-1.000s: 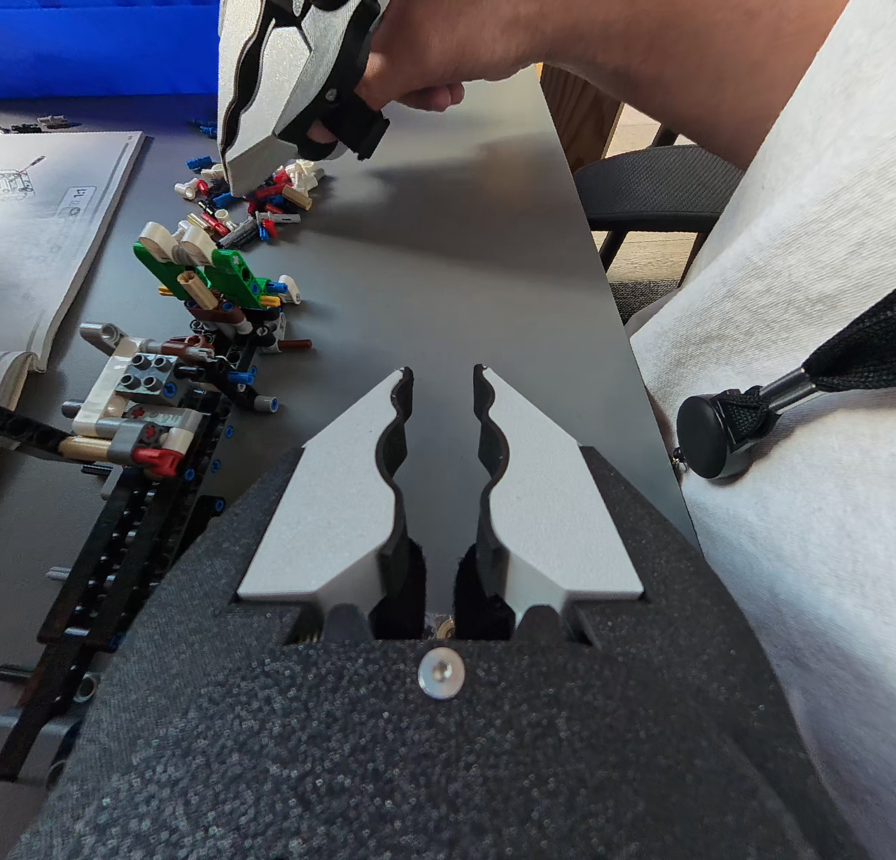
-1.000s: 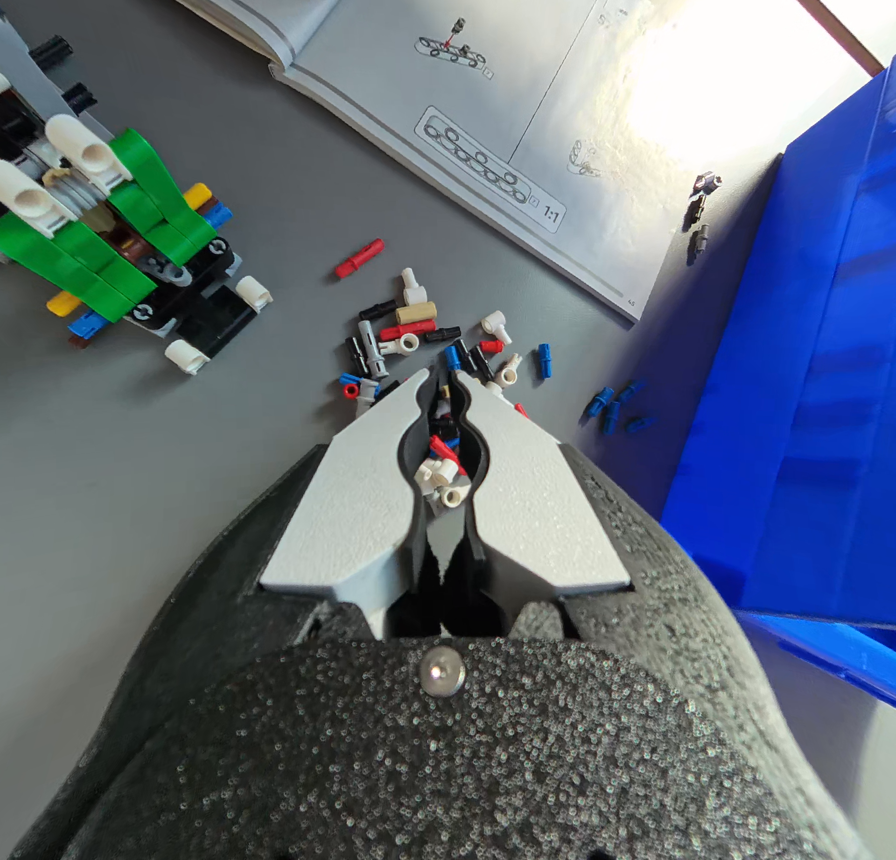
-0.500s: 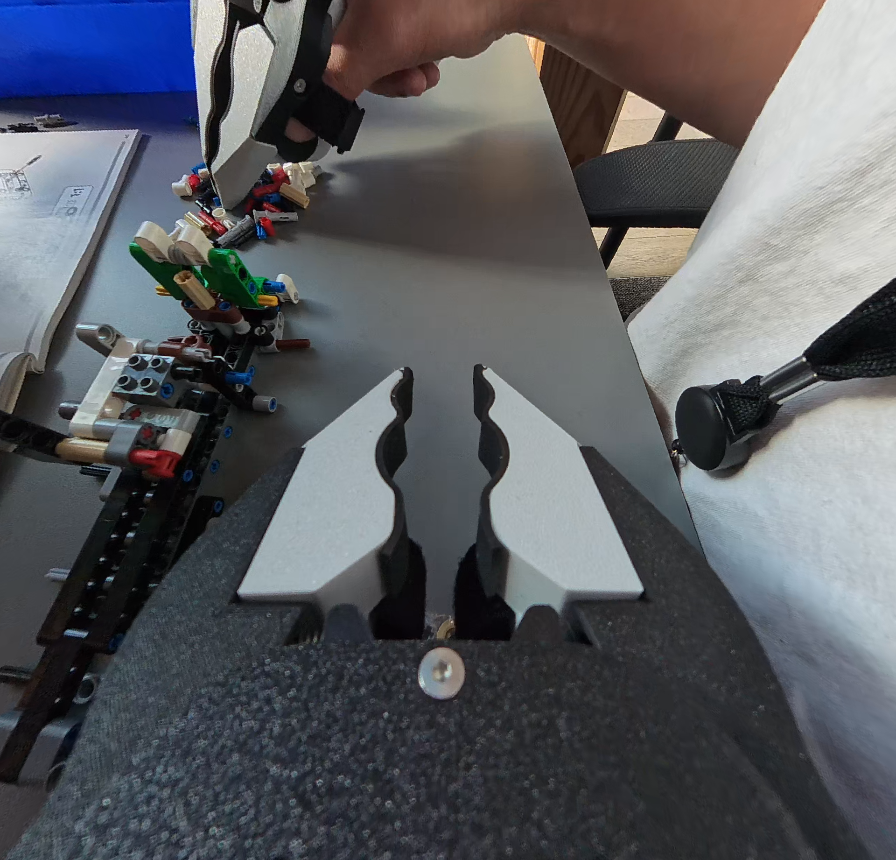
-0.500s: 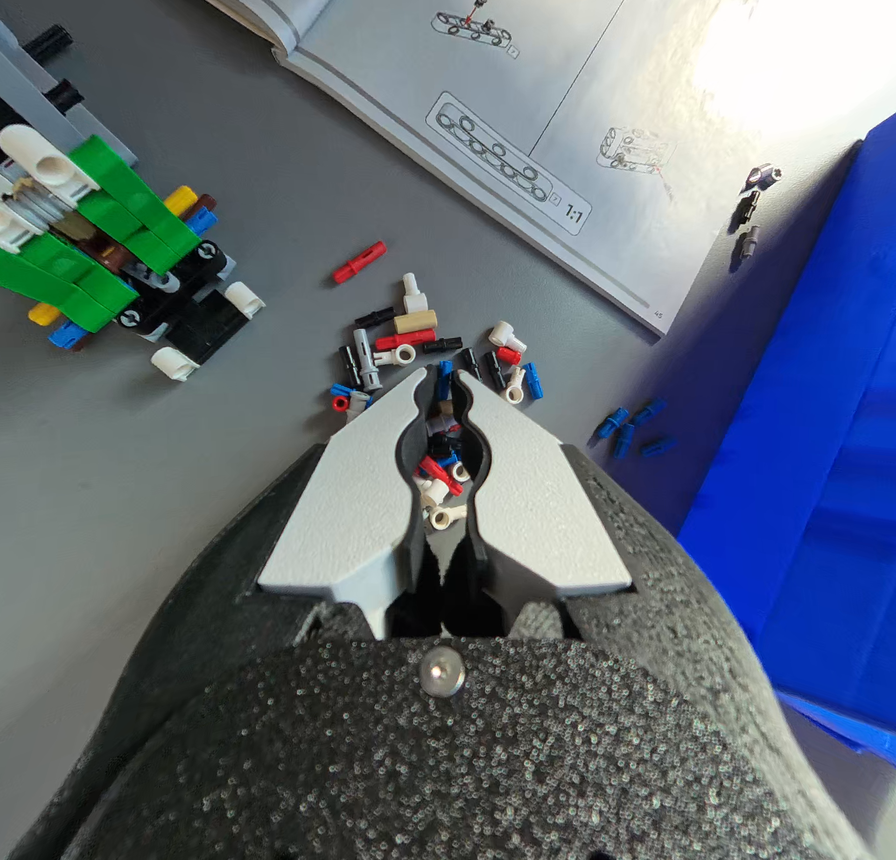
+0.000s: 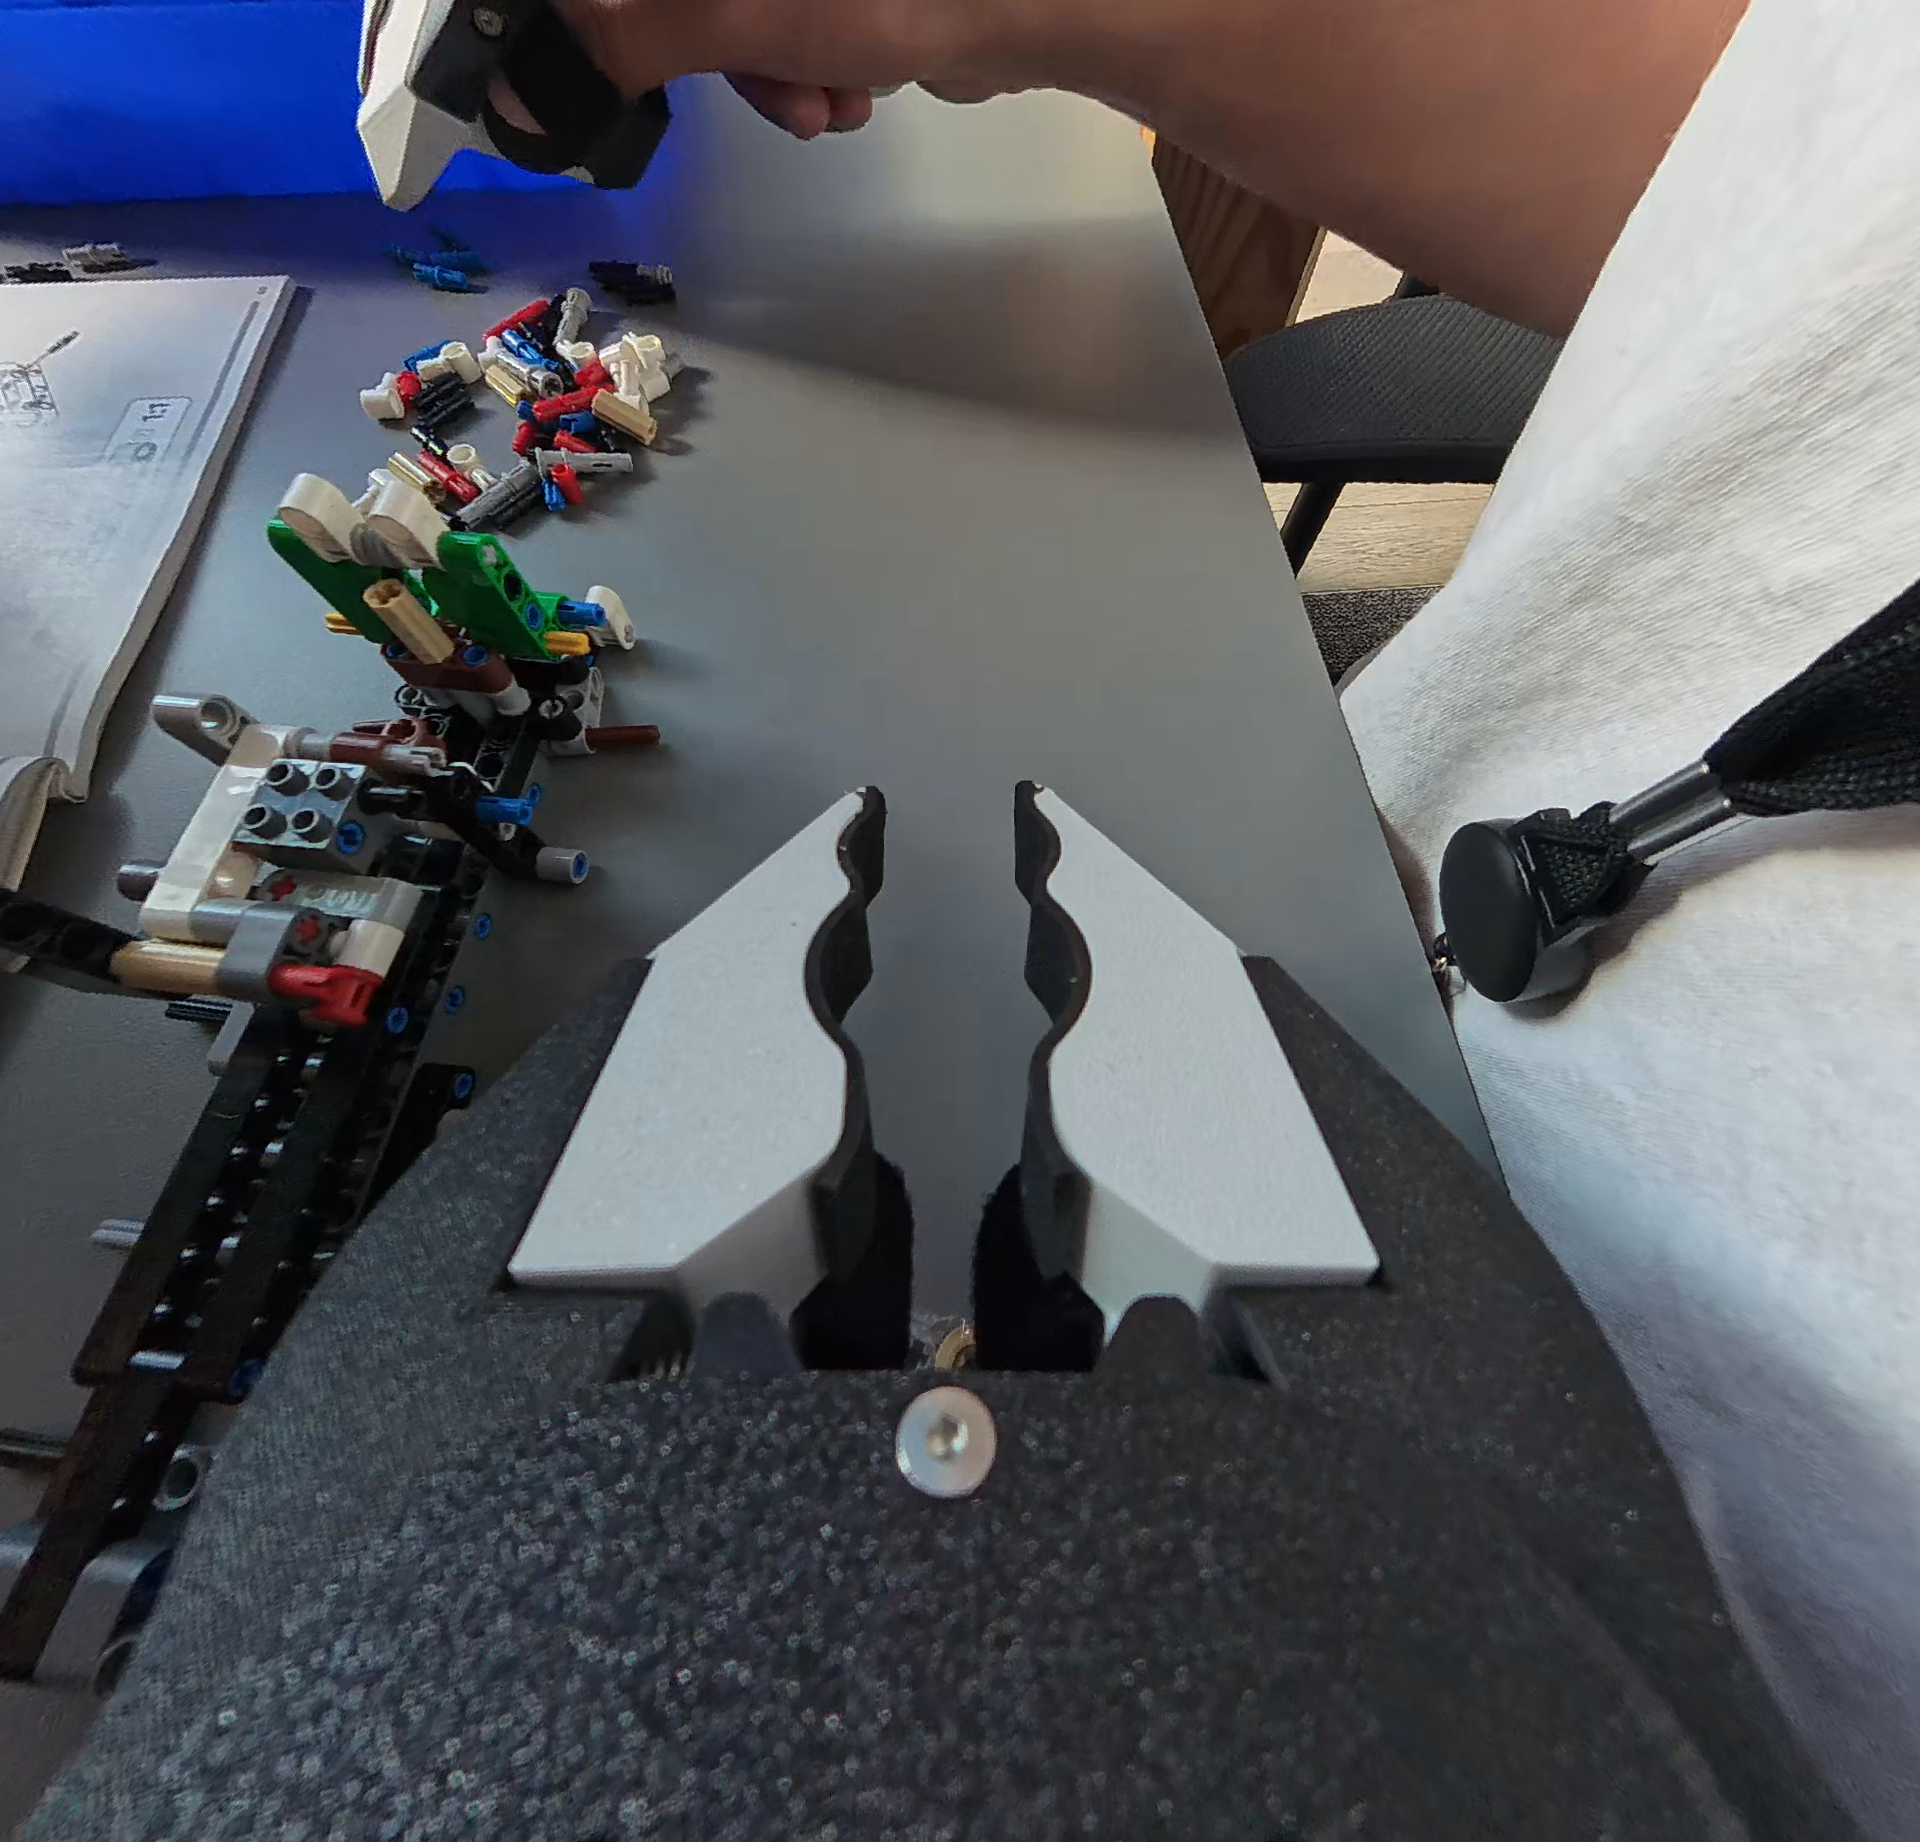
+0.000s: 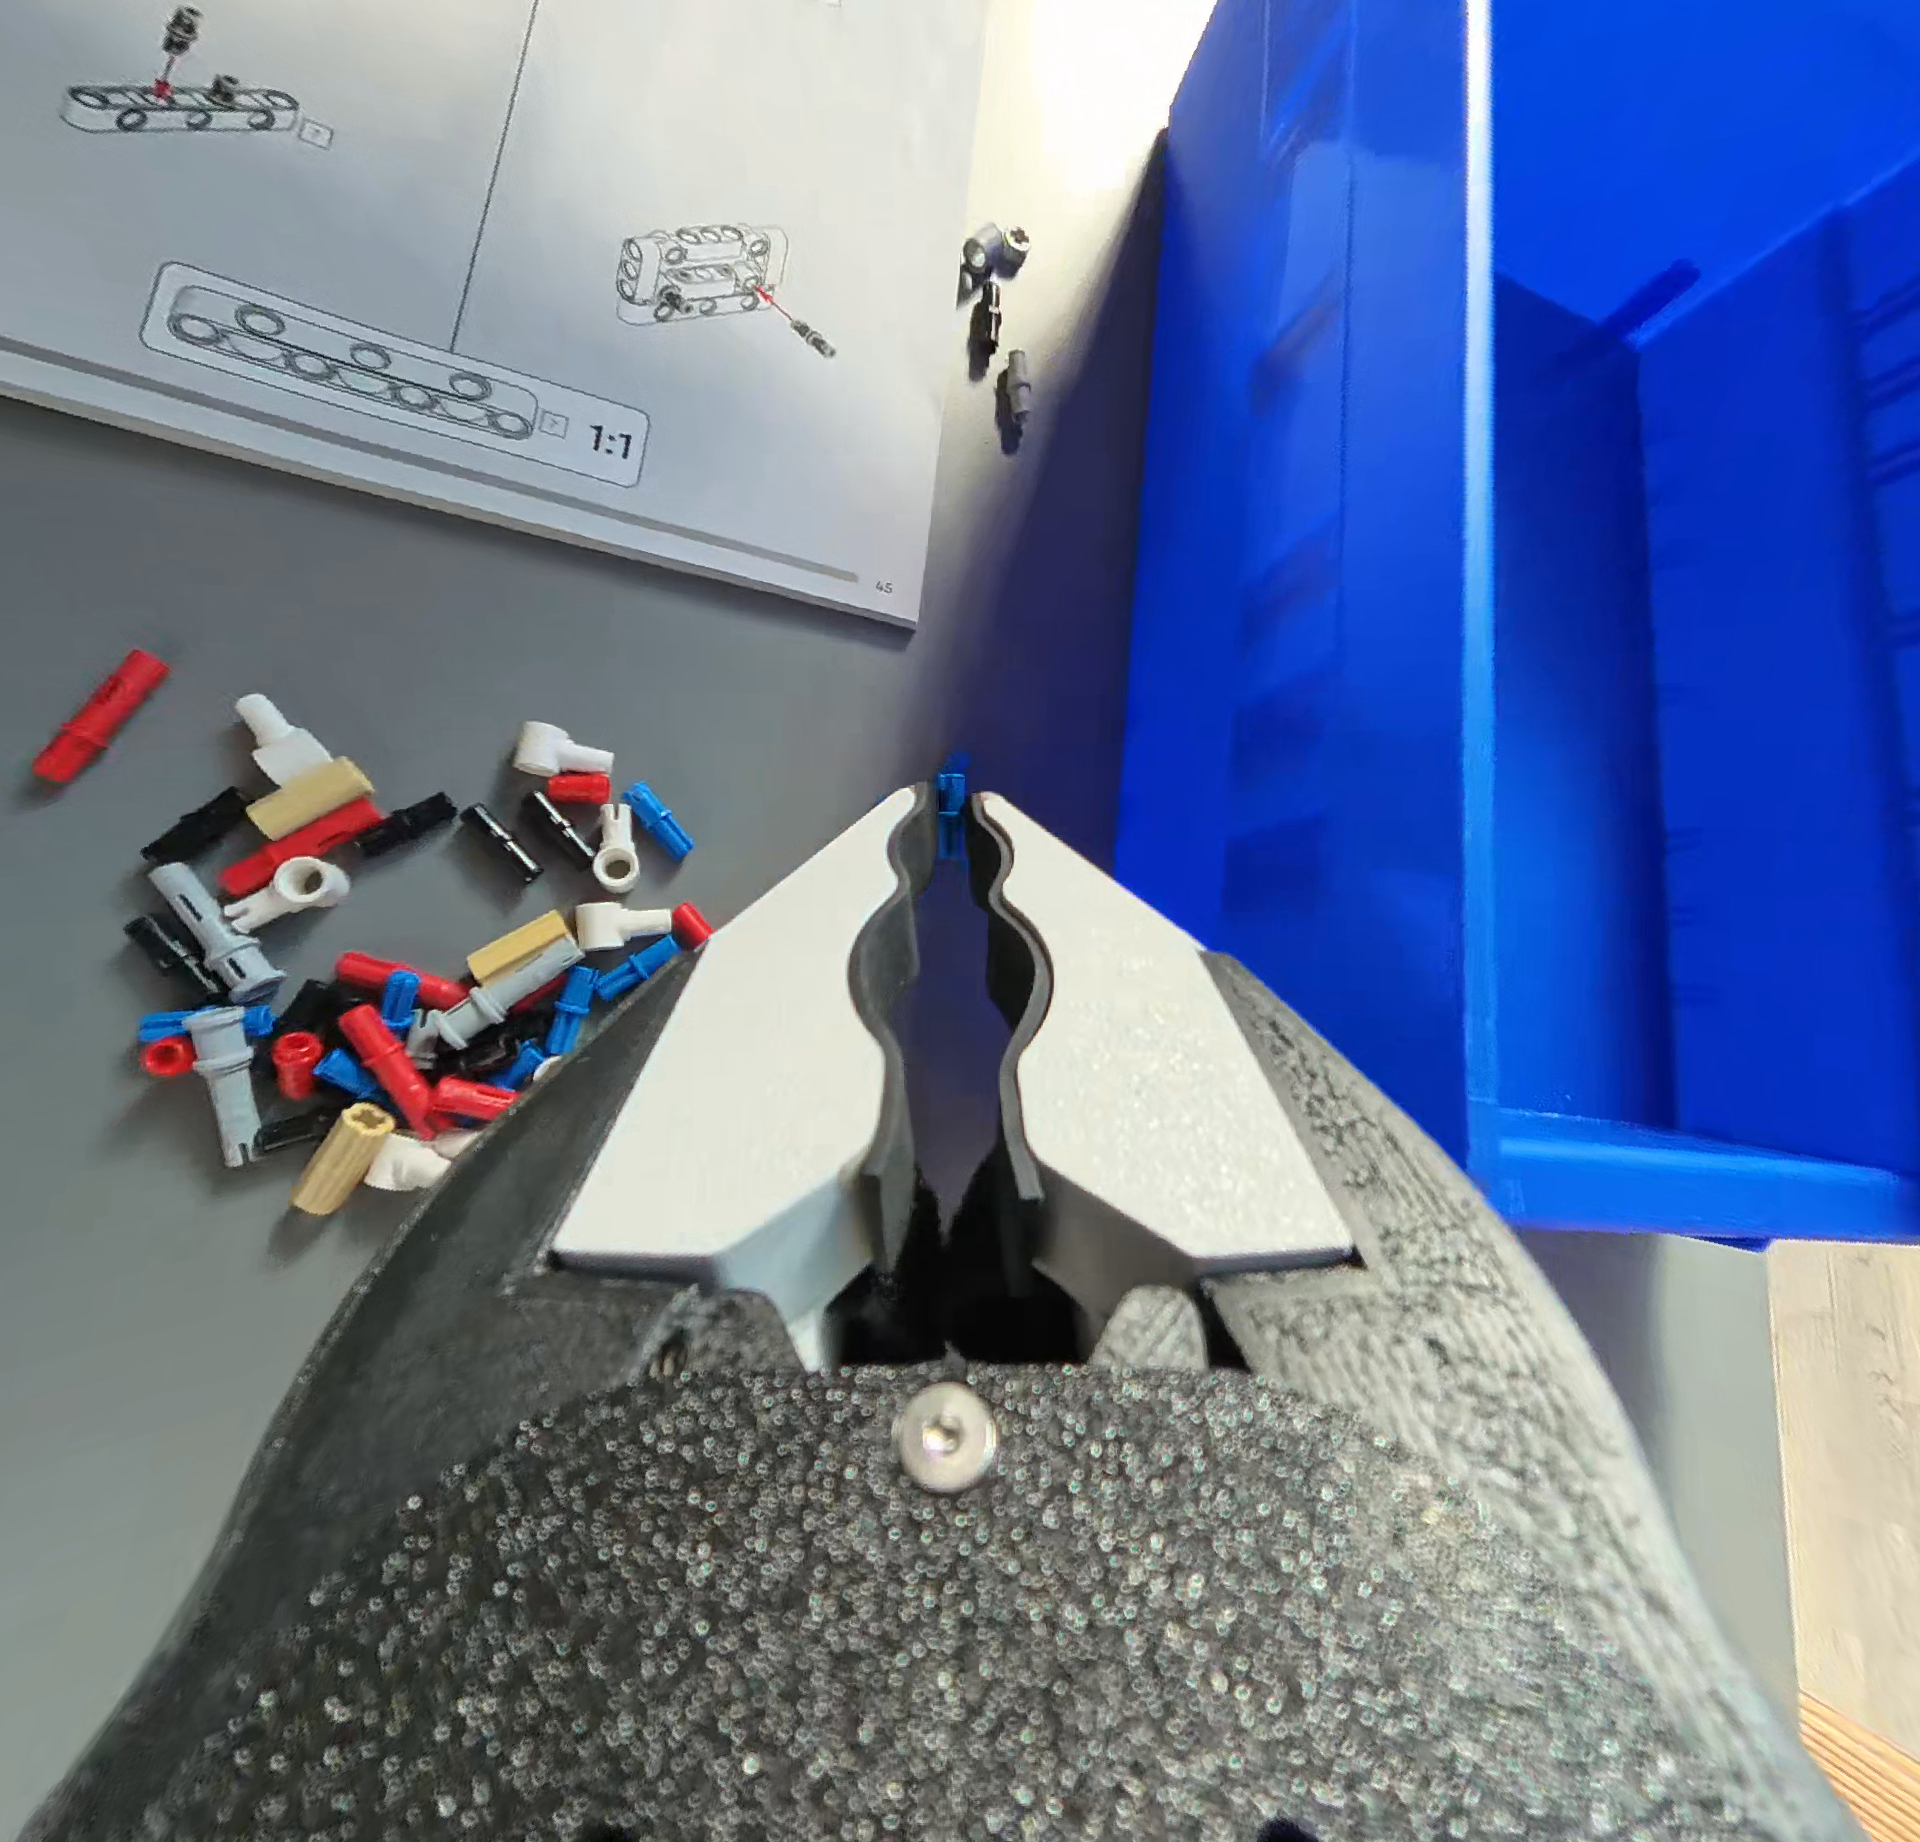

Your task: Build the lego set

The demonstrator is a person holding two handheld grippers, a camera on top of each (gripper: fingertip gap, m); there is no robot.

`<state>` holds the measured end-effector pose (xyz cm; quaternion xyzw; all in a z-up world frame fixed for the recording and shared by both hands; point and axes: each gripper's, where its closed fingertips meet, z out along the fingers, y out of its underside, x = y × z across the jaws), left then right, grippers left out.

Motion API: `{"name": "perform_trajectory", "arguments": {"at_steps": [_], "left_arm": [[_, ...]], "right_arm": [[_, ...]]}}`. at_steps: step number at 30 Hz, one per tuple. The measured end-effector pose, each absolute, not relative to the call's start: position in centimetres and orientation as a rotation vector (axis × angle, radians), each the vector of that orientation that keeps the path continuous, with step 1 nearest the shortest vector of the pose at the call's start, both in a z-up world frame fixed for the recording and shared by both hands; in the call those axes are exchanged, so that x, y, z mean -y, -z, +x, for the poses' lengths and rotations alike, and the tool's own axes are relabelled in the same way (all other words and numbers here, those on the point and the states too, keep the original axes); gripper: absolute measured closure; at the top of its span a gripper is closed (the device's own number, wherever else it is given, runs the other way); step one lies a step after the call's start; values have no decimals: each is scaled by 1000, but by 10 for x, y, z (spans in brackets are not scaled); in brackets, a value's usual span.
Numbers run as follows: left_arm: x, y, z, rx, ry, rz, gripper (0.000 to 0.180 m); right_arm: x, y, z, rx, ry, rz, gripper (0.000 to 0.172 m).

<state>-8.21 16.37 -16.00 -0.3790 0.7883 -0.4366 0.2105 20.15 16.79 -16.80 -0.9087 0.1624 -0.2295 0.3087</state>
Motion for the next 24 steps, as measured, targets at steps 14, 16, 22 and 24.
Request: {"name": "perform_trajectory", "arguments": {"at_steps": [14,16,22,24], "left_arm": [[-163,160,-83,-2196,1214,-1050,158],[-163,160,-83,-2198,1212,-1047,158],[-163,161,-83,-2200,1215,-1049,158],[-163,161,-83,-2200,1214,-1048,158]], "right_arm": [[-195,172,152,-298,260,-2364,159],[-193,176,153,-307,249,-2376,159],[-193,184,154,-337,197,-2389,161],[-193,184,154,-338,202,-2390,168]]}}
